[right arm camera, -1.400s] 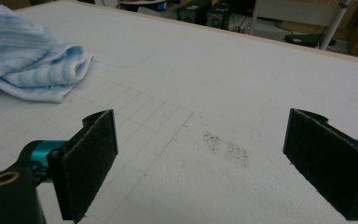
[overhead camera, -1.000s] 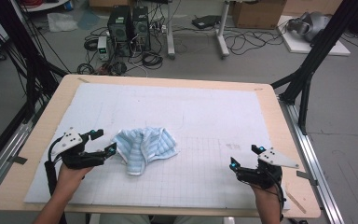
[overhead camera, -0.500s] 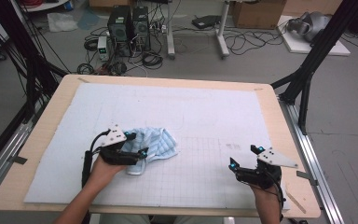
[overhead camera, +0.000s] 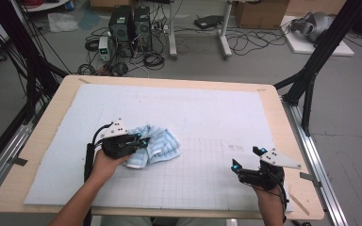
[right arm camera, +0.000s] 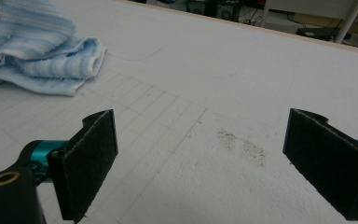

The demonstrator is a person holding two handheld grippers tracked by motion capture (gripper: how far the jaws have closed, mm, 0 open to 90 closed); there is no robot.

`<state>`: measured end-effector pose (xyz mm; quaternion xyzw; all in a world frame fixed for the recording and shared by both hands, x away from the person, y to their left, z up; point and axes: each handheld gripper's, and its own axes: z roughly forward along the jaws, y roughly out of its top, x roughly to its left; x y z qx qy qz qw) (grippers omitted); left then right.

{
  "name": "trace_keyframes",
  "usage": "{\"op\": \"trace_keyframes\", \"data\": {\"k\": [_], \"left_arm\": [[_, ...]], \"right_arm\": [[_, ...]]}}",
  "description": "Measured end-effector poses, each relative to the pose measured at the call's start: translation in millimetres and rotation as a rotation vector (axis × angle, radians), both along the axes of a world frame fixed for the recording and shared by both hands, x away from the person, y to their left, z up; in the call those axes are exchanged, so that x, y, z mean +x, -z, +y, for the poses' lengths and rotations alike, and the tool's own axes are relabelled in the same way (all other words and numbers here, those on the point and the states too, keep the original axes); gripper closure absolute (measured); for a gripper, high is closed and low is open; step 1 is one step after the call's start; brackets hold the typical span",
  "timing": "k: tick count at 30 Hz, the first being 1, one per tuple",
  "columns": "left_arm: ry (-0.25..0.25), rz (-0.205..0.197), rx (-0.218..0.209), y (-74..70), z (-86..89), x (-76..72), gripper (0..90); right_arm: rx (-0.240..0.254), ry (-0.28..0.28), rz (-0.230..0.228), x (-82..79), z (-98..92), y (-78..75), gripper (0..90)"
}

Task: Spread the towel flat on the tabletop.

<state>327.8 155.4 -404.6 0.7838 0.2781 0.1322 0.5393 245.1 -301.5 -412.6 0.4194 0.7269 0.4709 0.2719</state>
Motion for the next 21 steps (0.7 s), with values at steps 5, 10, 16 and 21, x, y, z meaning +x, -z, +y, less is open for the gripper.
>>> {"op": "trace_keyframes", "data": {"k": [5,10,16,21], "left_arm": [[0.008,0.002,-0.054,-12.7,6.3,4.0,81.5],[0.057,-0.002,-0.069,-26.2,6.5,4.3,82.0],[0.077,-0.026,-0.069,-39.3,2.1,5.5,81.9],[0.052,-0.028,-0.076,-48.2,6.5,15.1,82.0]], "right_arm": [[0.011,-0.026,0.014,5.0,8.6,1.7,9.0],[0.000,-0.075,0.028,11.1,22.6,2.5,9.0],[0.003,-0.103,0.047,16.2,34.2,5.2,9.0],[-0.020,-0.161,0.080,23.6,56.2,7.9,9.0]]}}
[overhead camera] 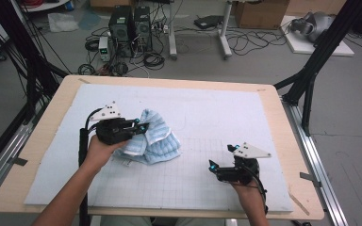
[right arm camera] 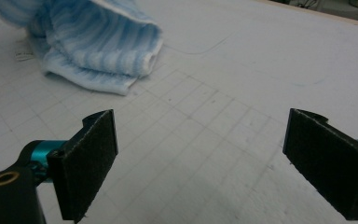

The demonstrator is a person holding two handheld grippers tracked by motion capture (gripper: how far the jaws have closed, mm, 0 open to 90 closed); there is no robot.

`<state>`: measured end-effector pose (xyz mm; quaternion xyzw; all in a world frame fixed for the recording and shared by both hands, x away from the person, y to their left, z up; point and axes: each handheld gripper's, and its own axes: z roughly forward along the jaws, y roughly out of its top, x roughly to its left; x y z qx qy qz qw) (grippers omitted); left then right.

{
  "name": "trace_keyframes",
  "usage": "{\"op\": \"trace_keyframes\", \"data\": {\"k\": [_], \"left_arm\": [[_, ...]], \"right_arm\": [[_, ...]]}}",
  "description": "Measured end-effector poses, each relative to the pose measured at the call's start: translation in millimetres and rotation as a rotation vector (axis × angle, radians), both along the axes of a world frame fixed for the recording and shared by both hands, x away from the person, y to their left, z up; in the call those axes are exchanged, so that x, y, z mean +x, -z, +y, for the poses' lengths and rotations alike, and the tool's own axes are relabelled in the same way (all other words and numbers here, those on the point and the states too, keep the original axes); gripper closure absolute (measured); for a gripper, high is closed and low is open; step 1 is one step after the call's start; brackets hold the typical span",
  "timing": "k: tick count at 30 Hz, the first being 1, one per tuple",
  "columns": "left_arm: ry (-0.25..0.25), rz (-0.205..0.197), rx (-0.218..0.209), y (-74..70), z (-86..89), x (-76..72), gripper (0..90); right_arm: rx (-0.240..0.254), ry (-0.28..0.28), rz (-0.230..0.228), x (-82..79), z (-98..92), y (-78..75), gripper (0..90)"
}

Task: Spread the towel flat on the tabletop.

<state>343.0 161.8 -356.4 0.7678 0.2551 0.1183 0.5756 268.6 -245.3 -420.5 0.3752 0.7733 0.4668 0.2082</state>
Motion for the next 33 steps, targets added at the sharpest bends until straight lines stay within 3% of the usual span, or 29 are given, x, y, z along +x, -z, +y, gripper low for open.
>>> {"op": "trace_keyframes", "data": {"k": [7,8,9,10,13,15,18,19,22,23,26,33], "left_arm": [[-0.024,0.012,-0.015,0.9,5.4,6.7,81.9],[-0.030,0.015,-0.009,2.1,6.3,8.4,81.9],[-0.030,0.015,-0.009,2.1,6.3,8.4,81.9],[-0.034,0.019,-0.011,2.3,7.0,9.2,81.9],[-0.040,0.018,-0.007,2.6,7.9,10.1,81.9],[-0.044,0.024,-0.010,3.5,8.8,11.7,81.9],[-0.058,0.037,-0.016,5.7,12.1,16.1,81.9],[-0.060,0.039,-0.015,5.9,12.7,17.4,81.9],[-0.063,0.040,-0.012,4.7,13.8,20.3,81.9],[-0.065,0.041,-0.011,3.9,13.9,20.8,81.9],[-0.065,0.038,-0.005,1.6,14.2,22.8,81.9],[-0.079,0.052,0.005,4.8,14.9,28.8,81.8]], "right_arm": [[-0.044,-0.078,0.023,12.6,33.1,4.4,9.5],[-0.047,-0.117,0.028,17.4,46.6,5.6,20.0],[-0.047,-0.117,0.028,17.4,46.6,5.6,20.0],[-0.054,-0.146,0.021,22.9,62.4,7.6,22.5],[-0.078,-0.197,0.034,32.8,86.7,14.7,29.5],[-0.104,-0.234,0.046,38.1,103.1,20.9,40.0],[-0.185,-0.267,0.069,43.6,125.5,30.7,48.4],[-0.220,-0.259,0.048,44.8,129.5,31.0,52.5],[-0.259,-0.237,0.042,47.0,128.1,27.6,79.6],[-0.257,-0.234,0.056,47.7,124.5,26.0,83.7],[-0.255,-0.277,0.071,45.1,115.6,23.5,85.5],[-0.228,-0.364,0.076,14.9,89.0,23.3,85.8]]}}
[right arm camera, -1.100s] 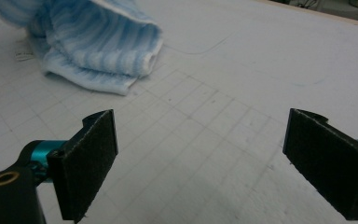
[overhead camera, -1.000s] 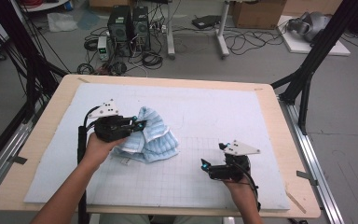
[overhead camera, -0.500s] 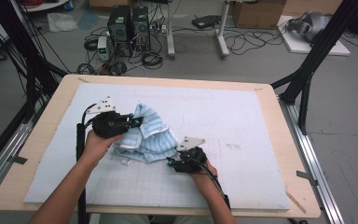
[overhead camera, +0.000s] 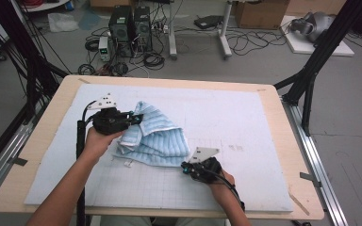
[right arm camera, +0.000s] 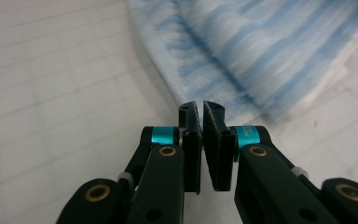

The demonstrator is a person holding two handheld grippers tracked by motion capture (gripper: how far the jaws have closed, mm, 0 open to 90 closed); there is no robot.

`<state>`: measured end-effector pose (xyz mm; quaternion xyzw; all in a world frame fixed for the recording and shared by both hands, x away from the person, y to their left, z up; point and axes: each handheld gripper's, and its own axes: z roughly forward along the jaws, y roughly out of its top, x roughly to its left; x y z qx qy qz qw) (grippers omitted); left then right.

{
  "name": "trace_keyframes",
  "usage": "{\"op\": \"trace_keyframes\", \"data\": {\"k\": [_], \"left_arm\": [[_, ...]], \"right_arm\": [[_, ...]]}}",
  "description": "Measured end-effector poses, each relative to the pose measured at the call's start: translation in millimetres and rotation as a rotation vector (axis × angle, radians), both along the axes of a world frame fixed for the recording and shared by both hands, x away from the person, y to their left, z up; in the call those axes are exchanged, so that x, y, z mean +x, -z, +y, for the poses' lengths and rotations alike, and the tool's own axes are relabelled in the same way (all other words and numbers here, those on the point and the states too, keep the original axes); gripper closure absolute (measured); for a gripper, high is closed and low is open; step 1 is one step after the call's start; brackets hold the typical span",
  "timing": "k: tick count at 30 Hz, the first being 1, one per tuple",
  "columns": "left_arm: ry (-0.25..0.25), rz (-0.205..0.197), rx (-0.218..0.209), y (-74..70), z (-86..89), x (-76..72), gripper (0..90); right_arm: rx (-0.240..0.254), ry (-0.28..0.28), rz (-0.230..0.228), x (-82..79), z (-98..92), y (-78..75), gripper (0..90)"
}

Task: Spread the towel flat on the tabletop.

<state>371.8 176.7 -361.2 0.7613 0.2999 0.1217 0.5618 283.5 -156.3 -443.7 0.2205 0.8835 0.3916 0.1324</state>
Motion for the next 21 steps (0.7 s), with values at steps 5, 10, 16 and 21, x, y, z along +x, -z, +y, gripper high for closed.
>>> {"op": "trace_keyframes", "data": {"k": [5,10,16,21], "left_arm": [[-0.013,0.010,0.009,6.9,-6.5,7.5,81.8],[-0.026,0.035,0.009,15.8,-12.6,15.9,81.7],[-0.021,0.050,0.024,21.7,-18.9,23.5,81.7],[-0.051,0.053,0.058,26.6,-26.0,34.5,77.4]], "right_arm": [[0.019,-0.056,0.021,-24.6,-26.1,-6.7,85.8],[0.036,-0.109,0.030,-47.6,-43.3,-9.2,85.8],[0.059,-0.144,0.042,-59.4,-53.5,-10.0,85.8],[0.069,-0.139,0.044,-62.0,-57.3,-8.7,84.5]]}}
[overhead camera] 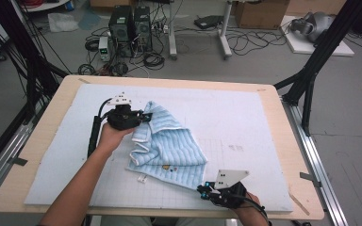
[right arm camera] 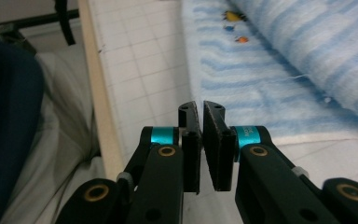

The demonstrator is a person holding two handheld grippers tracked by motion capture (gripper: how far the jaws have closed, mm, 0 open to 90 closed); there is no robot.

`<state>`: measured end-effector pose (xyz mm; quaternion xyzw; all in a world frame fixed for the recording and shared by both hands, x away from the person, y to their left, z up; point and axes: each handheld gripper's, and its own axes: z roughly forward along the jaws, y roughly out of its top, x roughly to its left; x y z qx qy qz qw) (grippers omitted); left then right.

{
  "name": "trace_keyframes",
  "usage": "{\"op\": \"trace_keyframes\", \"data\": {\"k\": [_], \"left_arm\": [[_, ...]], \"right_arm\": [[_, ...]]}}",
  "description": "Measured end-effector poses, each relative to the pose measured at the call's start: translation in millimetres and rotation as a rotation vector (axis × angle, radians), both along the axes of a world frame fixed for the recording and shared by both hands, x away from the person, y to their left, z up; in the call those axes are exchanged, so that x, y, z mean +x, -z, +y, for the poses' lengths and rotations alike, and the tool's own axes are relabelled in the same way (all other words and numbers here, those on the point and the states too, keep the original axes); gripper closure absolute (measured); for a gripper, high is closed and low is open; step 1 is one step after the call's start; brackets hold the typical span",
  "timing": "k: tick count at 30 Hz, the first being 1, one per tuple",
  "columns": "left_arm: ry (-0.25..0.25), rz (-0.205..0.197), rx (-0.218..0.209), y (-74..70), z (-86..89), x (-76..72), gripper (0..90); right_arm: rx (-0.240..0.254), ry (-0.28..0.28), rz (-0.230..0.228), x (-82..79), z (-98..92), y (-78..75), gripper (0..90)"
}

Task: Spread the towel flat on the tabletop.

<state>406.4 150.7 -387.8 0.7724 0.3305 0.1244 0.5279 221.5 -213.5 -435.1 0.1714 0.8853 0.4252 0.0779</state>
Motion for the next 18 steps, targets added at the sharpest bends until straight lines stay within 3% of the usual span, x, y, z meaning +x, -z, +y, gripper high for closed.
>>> {"op": "trace_keyframes", "data": {"k": [3,9,14,18], "left_arm": [[-0.092,0.014,0.002,2.8,3.5,2.3,42.3],[-0.128,-0.030,-0.037,-4.4,26.7,-9.8,37.7],[-0.126,-0.044,-0.056,-2.1,43.6,-24.2,37.8],[-0.127,-0.056,-0.053,3.9,53.4,-37.1,37.9]], "right_arm": [[0.051,0.045,-0.005,3.3,-1.8,-2.3,65.4],[0.124,0.134,-0.046,13.5,-5.2,-14.7,47.8],[0.138,0.179,-0.092,33.2,5.1,-23.8,37.5],[0.121,0.201,-0.115,57.8,22.4,-26.6,33.0]]}}
